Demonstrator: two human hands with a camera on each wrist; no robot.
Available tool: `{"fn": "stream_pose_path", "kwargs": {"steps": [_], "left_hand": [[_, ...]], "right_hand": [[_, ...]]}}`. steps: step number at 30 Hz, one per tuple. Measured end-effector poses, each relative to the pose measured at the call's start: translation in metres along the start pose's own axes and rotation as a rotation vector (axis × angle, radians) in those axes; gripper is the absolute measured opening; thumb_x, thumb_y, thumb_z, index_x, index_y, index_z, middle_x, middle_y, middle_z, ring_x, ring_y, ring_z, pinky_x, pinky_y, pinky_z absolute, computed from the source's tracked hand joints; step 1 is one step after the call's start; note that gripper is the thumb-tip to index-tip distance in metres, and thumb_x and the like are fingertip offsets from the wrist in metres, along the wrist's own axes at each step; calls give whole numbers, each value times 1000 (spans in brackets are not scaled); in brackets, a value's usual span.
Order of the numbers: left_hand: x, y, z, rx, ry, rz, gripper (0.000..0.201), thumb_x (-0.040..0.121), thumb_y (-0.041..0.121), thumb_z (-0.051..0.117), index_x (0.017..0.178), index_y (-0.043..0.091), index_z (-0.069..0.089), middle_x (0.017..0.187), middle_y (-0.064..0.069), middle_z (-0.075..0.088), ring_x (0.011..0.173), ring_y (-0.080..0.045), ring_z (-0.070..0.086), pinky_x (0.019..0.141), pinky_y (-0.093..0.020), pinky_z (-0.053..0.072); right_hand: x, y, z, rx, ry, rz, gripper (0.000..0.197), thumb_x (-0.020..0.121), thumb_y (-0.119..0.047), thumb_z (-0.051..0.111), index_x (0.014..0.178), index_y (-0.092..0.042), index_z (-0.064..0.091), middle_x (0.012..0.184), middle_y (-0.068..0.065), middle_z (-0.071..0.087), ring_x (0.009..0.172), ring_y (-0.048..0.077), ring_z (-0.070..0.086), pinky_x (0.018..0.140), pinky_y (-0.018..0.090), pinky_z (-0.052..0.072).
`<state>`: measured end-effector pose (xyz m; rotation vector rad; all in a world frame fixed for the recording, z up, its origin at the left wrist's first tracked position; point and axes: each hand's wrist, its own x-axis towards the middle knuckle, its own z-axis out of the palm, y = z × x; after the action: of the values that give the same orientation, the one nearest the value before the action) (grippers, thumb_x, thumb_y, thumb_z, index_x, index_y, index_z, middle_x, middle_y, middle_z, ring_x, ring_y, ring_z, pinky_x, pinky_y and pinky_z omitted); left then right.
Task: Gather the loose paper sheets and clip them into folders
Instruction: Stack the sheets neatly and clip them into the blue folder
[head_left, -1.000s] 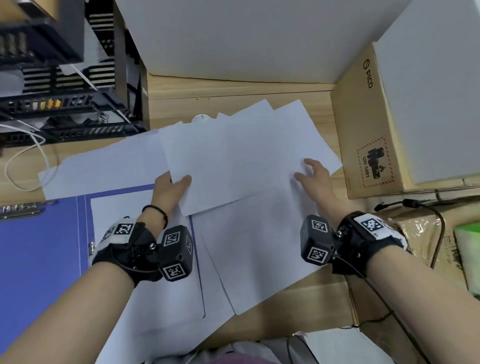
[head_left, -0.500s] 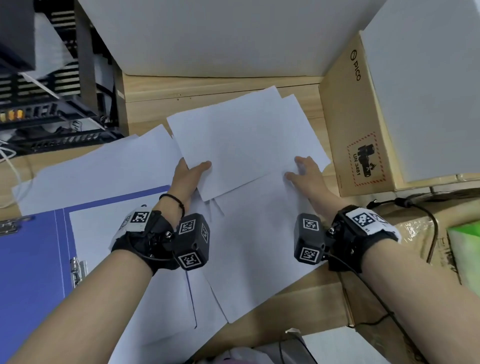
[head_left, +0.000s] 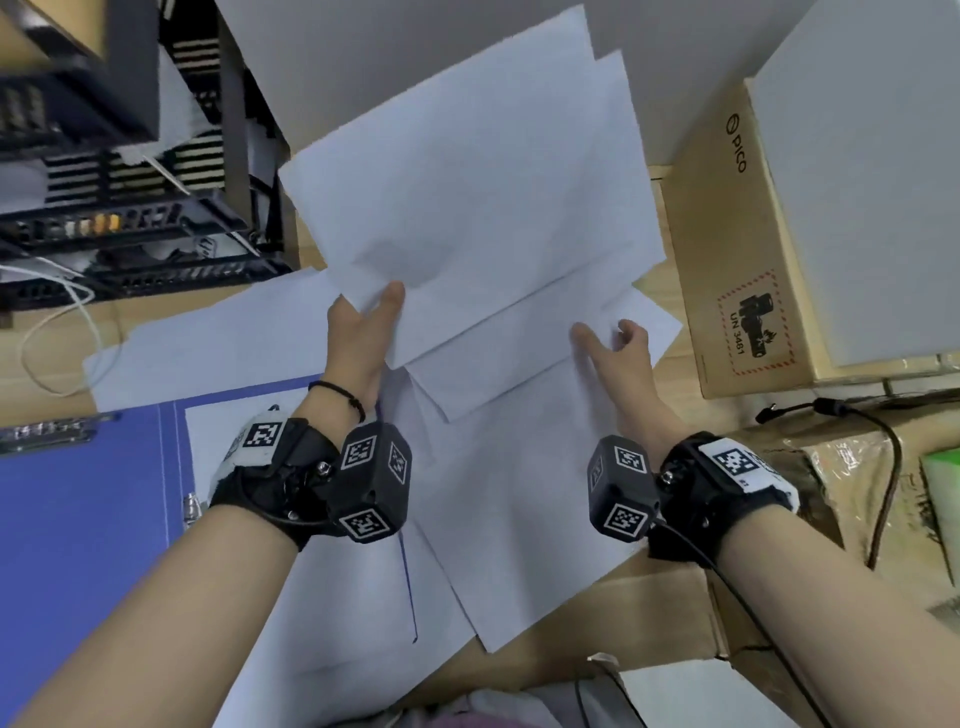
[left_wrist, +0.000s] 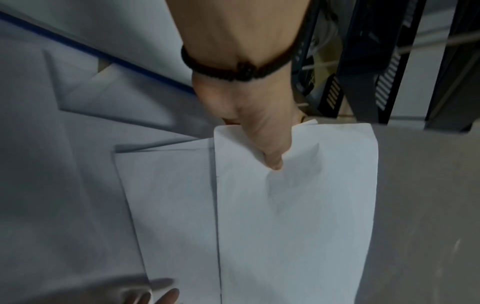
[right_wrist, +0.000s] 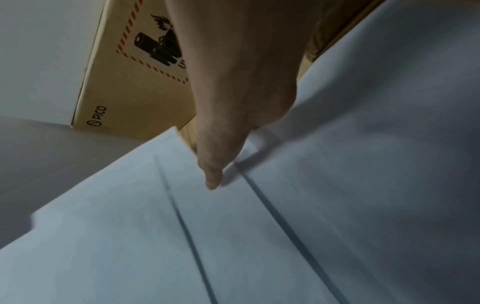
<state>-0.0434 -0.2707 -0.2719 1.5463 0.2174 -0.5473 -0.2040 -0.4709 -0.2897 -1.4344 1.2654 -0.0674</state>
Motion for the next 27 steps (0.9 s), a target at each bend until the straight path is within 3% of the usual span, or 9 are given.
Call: {"fn": "stream_pose_path", "kwargs": {"steps": [4, 6, 7, 9, 14, 16, 21, 23, 27], "left_hand": [[-12, 10, -31, -173, 24, -30, 38, 92, 21, 63, 127, 12, 54, 124, -4, 65, 111, -15, 64, 91, -31, 54], [-20, 13, -47, -231, 8, -40, 42, 92, 21, 62, 132, 11, 51, 126, -5, 65, 112, -16, 64, 90, -34, 55], [-25, 14, -55, -252, -15, -38, 42, 93, 19, 61, 133, 12, 51, 126, -4, 64, 112, -17, 64, 90, -34, 55], [-36, 13, -72, -268, -51, -50, 42, 94, 16, 60, 135, 13, 50, 128, -4, 63, 115, -18, 63, 92, -36, 54], [-62, -13, -123, -204, 3, -110, 43, 91, 10, 62, 132, 10, 53, 130, -7, 62, 117, -21, 60, 98, -38, 49], [-72, -26, -145, -166, 8, -132, 43, 90, 10, 64, 131, 9, 55, 126, -6, 64, 115, -21, 62, 98, -38, 50], [-99, -48, -196, -176, -59, -174, 43, 88, 11, 66, 129, 14, 56, 120, -1, 68, 109, -19, 66, 87, -33, 53], [-110, -54, -215, -175, -75, -179, 40, 88, 12, 66, 127, 14, 58, 118, -2, 69, 108, -21, 66, 83, -31, 53], [-125, -58, -254, -152, -102, -152, 41, 83, 15, 71, 122, 15, 59, 122, -6, 66, 103, -18, 68, 75, -27, 55]], "right_hand": [[-29, -20, 20, 55, -99, -11, 67, 88, -40, 66, 139, -8, 36, 132, 17, 50, 118, 23, 54, 89, 21, 41], [-42, -26, 31, 115, -145, -59, 31, 88, -36, 68, 101, -12, 52, 86, 6, 58, 79, 16, 59, 65, 10, 46], [-49, -27, 36, 119, -161, -94, 31, 87, -36, 69, 79, -18, 45, 67, -1, 45, 59, 11, 46, 50, 11, 40], [-60, -29, 45, 55, -177, -143, 50, 84, -40, 71, 64, -22, 29, 55, -8, 30, 48, 8, 28, 46, 21, 27], [-91, -27, 58, 14, -262, -236, 24, 89, -30, 63, 88, -6, 66, 82, -2, 69, 75, 14, 67, 69, 30, 51], [-108, -25, 63, -7, -322, -286, 17, 93, -18, 57, 80, -13, 66, 72, -10, 69, 67, 8, 67, 62, 24, 53], [-145, -25, 84, -59, -342, -391, 36, 95, -6, 50, 61, -21, 48, 46, -19, 48, 44, -2, 45, 48, 16, 37], [-157, -28, 93, -74, -353, -434, 31, 95, -7, 51, 66, -17, 55, 55, -17, 56, 50, 1, 52, 52, 17, 42], [-175, -38, 117, -62, -375, -503, 15, 96, -13, 54, 98, -11, 69, 88, -3, 71, 79, 9, 67, 71, 20, 53]]}}
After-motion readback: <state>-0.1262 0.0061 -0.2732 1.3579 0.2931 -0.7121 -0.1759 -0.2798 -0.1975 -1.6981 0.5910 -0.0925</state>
